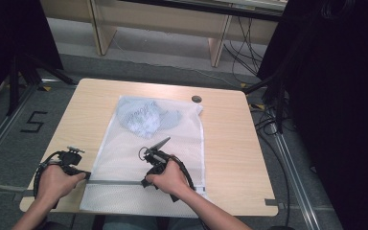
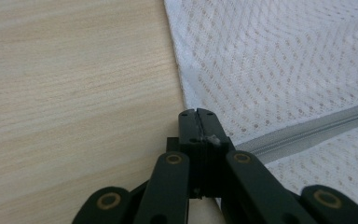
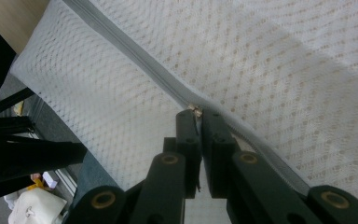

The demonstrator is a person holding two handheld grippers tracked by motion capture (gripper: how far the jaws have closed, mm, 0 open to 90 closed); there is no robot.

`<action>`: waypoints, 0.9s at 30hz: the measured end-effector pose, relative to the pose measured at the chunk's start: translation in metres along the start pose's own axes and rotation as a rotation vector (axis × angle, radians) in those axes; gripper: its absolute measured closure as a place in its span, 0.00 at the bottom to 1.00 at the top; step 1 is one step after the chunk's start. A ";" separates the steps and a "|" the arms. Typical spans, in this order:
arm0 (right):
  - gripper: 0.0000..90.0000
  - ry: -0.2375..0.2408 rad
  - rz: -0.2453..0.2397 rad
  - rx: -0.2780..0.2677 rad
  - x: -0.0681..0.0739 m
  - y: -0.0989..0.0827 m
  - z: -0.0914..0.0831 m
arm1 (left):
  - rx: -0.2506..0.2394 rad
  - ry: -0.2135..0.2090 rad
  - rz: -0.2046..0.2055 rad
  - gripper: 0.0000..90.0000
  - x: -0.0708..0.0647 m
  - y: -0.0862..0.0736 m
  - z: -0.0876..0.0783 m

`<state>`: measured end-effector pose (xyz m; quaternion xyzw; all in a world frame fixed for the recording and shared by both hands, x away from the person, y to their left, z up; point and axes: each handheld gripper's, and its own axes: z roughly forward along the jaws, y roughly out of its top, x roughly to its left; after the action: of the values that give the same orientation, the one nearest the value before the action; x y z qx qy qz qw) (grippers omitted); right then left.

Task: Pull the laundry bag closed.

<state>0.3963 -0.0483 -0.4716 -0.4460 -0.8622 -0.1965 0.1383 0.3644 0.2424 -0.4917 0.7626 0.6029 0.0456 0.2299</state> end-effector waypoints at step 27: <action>0.97 -0.017 0.024 -0.023 -0.010 -0.010 -0.011 | 0.002 0.004 0.000 0.99 -0.001 0.000 0.000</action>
<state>0.3942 -0.0658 -0.4680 -0.4594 -0.8556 -0.2011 0.1281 0.3644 0.2412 -0.4915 0.7626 0.6036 0.0466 0.2279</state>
